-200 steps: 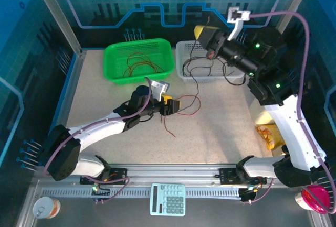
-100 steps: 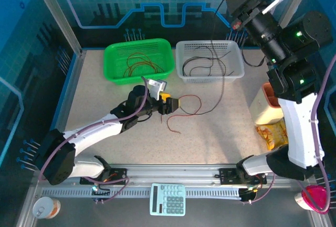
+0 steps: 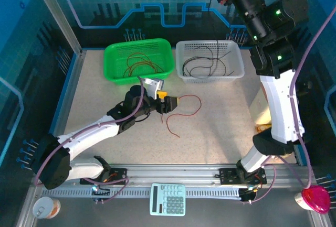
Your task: Untangle the cables
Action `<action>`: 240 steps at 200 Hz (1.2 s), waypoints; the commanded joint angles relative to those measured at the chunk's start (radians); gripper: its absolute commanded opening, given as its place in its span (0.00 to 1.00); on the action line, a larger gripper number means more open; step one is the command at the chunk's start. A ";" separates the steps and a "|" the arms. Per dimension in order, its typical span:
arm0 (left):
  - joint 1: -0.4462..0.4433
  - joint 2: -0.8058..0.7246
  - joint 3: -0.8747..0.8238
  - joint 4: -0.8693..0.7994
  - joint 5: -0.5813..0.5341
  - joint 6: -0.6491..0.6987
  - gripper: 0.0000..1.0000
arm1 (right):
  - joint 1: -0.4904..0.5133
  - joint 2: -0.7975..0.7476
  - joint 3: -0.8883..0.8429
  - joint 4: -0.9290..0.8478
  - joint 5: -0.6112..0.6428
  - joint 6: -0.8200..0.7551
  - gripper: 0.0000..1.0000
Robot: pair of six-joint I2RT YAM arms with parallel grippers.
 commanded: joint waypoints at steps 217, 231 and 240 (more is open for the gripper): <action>0.033 -0.119 -0.002 -0.071 -0.044 -0.017 0.81 | -0.149 0.480 -0.387 -0.271 0.065 -0.034 0.00; 0.034 -0.121 -0.005 -0.072 -0.044 -0.018 0.82 | -0.151 0.513 -0.403 -0.304 0.037 -0.034 0.00; 0.033 -0.122 -0.007 -0.072 -0.042 -0.020 0.82 | -0.152 0.536 -0.410 -0.332 0.037 -0.038 0.00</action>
